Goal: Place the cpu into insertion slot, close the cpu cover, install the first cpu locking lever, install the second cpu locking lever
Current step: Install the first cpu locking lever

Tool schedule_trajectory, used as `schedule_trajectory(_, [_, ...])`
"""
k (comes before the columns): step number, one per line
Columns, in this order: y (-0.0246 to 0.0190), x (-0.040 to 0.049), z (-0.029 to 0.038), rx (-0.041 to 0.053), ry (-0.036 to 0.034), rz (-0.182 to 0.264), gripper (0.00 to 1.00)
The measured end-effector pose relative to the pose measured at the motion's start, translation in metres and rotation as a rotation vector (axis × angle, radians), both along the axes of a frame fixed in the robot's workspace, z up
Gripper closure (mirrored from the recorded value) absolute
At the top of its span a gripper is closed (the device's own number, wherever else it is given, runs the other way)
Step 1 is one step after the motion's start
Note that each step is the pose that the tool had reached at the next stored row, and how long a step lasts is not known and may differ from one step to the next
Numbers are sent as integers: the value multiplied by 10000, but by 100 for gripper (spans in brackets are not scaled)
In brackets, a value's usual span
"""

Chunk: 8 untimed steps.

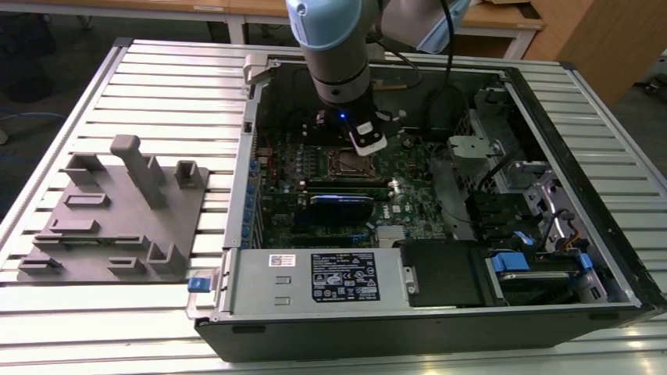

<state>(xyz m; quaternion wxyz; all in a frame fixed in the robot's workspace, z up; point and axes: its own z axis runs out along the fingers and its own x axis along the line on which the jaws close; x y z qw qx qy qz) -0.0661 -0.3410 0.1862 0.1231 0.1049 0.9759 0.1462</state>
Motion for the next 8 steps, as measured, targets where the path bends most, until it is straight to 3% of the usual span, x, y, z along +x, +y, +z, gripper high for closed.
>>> schedule_trajectory(8, [0, 0, 18, 32, -1, 0, 90])
